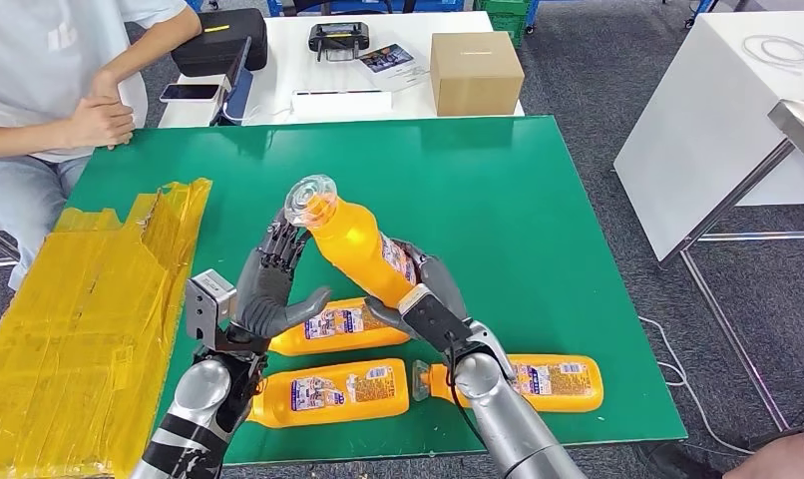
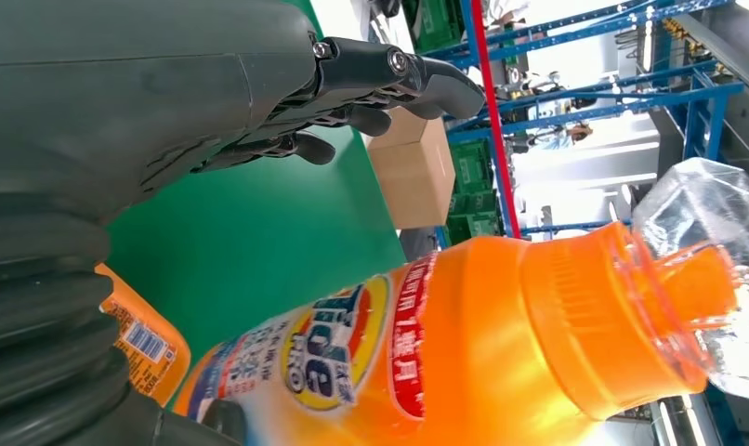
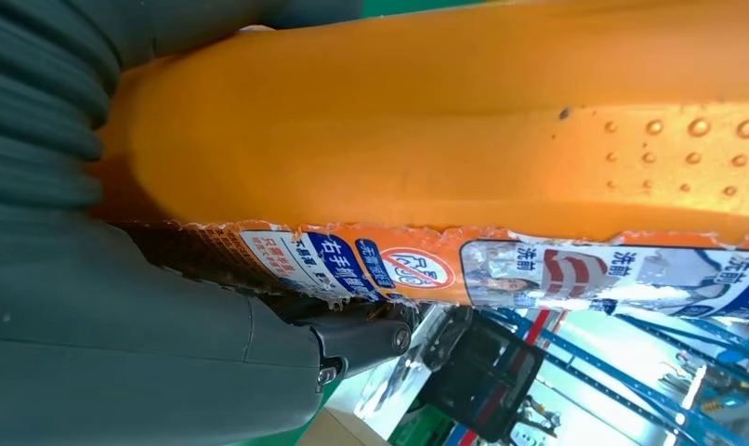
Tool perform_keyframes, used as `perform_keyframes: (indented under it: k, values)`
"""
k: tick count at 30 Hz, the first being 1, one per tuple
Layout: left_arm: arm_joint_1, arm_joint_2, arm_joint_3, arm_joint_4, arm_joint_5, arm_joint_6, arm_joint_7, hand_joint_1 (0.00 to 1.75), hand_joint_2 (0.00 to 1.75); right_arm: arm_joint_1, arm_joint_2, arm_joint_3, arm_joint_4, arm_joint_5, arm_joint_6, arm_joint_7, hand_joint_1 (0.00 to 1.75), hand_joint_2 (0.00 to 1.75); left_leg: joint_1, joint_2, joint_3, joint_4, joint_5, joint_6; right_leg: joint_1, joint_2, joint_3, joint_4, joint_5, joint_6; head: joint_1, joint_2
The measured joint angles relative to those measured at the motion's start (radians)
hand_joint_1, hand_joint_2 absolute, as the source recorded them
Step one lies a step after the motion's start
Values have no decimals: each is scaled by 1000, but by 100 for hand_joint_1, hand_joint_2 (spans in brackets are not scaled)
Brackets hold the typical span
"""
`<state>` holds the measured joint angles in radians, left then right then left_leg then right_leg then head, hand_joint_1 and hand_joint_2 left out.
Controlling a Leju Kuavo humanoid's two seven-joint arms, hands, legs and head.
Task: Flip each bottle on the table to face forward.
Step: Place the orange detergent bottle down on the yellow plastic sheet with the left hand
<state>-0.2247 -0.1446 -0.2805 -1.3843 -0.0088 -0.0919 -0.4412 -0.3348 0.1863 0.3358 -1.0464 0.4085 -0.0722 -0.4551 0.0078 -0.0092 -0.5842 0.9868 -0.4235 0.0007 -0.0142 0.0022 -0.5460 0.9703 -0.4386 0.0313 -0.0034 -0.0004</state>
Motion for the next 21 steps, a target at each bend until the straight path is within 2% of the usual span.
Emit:
perform_keyframes:
  k: [21]
  values:
    - [-19, 1, -51, 8, -42, 28, -11, 0, 175, -41, 27, 65, 84, 23, 26, 5, 146, 175, 0, 0, 0, 0, 0, 0, 0, 0, 0, 0, 0, 0, 0, 0]
